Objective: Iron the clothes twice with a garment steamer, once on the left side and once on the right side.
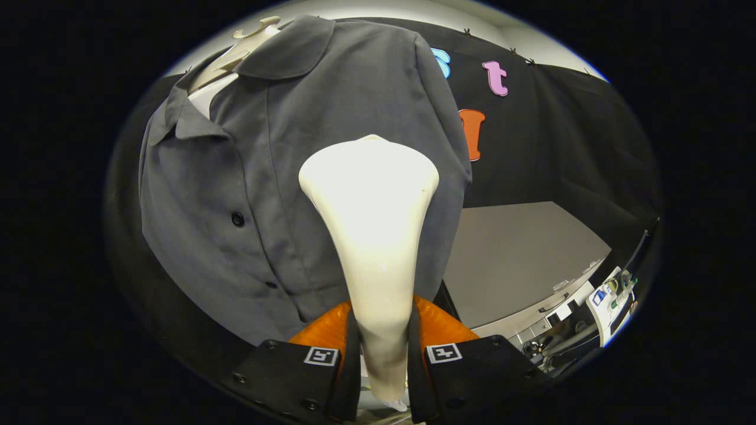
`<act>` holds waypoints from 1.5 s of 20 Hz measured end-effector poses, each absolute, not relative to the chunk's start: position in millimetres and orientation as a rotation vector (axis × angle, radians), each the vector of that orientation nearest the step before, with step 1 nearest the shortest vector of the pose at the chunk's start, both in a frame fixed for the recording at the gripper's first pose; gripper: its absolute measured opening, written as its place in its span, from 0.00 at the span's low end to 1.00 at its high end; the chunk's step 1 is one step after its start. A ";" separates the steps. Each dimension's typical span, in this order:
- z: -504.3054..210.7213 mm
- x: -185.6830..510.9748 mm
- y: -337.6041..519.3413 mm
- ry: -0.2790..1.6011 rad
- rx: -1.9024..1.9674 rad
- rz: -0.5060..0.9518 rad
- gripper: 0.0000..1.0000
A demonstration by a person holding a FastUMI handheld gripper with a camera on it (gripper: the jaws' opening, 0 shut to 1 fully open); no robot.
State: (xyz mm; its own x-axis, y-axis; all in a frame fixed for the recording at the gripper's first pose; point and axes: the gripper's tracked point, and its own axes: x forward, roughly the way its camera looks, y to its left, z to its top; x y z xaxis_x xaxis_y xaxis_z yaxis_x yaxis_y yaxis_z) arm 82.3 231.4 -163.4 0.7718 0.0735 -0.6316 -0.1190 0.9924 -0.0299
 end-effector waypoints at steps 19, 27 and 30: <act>-293.3 41.9 220.5 0.932 -0.156 0.088 0.41; -352.6 24.2 216.3 1.034 -0.173 0.082 0.41; -377.4 17.6 210.8 1.075 -0.182 0.073 0.41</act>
